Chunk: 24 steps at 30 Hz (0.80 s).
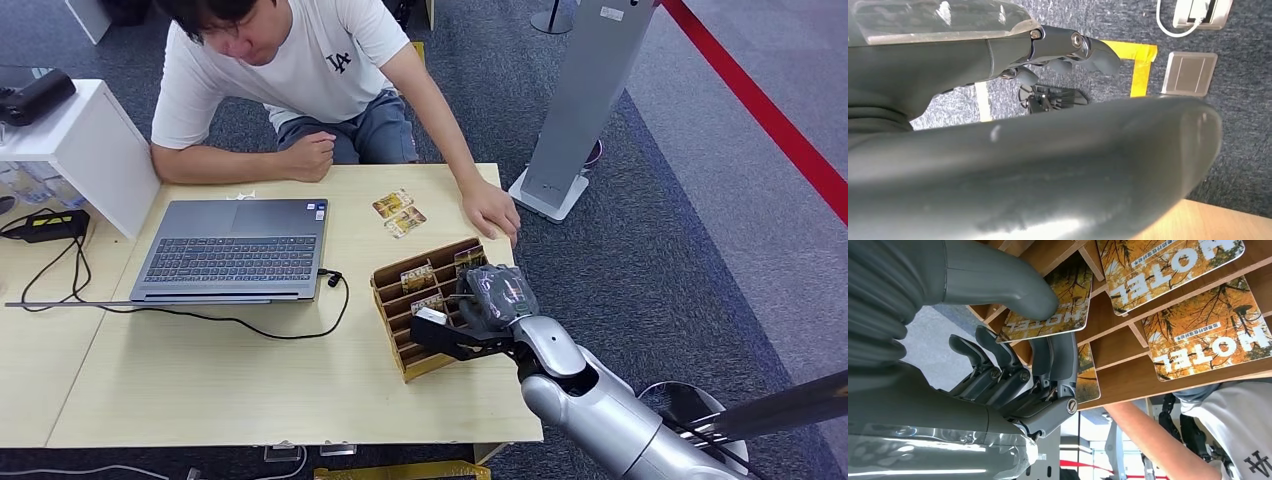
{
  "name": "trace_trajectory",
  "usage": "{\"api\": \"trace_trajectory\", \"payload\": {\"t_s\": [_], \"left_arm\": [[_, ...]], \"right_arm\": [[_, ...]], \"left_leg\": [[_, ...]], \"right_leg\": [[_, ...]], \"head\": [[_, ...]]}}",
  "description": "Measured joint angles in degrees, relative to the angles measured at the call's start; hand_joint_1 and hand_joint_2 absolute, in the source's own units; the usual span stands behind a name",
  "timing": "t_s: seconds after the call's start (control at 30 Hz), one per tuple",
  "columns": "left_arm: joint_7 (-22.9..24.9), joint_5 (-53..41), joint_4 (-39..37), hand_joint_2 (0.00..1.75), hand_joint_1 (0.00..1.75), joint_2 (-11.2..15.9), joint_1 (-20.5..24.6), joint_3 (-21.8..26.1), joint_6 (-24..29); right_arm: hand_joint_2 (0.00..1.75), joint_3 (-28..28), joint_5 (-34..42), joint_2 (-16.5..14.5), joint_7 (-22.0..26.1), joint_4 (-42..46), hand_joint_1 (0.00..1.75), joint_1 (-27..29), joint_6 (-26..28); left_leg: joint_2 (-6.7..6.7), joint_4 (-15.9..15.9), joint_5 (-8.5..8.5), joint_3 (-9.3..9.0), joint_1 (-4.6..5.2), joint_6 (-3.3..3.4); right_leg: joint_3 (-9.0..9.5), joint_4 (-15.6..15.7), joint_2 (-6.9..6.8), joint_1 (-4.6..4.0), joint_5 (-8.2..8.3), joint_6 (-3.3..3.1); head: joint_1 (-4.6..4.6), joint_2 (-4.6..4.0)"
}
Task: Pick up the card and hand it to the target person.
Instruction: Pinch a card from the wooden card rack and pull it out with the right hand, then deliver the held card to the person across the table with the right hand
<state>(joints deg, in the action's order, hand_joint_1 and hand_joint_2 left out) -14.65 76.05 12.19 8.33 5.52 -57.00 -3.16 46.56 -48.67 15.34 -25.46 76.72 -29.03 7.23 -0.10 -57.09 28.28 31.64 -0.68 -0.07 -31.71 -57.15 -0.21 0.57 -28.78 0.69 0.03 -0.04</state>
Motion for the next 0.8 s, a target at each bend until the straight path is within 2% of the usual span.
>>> {"api": "trace_trajectory", "payload": {"t_s": [0.37,0.57,0.8], "left_arm": [[-0.1,0.4,0.0,0.00,0.00,0.1,0.0,0.0,1.2],[-0.1,0.7,0.0,0.00,0.00,0.1,-0.1,0.0,1.4],[-0.4,0.2,0.0,0.00,0.00,0.0,-0.2,0.0,1.3]], "right_arm": [[1.75,-0.9,-3.9,0.7,-2.1,3.3,1.68,0.1,2.2],[1.75,-3.5,-11.6,2.0,-1.9,12.2,1.68,1.6,7.8],[1.75,-5.6,-19.7,2.4,4.0,21.2,1.68,4.9,17.4]], "left_leg": [[0.00,0.0,0.00,-0.01,0.00,0.00],[0.01,0.0,0.00,-0.03,0.00,0.00],[0.01,0.0,0.00,-0.03,0.00,0.00]], "right_leg": [[-0.01,0.0,0.01,0.00,0.00,0.00],[-0.02,0.0,0.01,0.00,0.00,0.00],[-0.01,0.0,0.02,0.00,0.00,0.00]], "head": [[-0.02,0.00],[-0.04,0.00],[-0.03,0.00]]}}
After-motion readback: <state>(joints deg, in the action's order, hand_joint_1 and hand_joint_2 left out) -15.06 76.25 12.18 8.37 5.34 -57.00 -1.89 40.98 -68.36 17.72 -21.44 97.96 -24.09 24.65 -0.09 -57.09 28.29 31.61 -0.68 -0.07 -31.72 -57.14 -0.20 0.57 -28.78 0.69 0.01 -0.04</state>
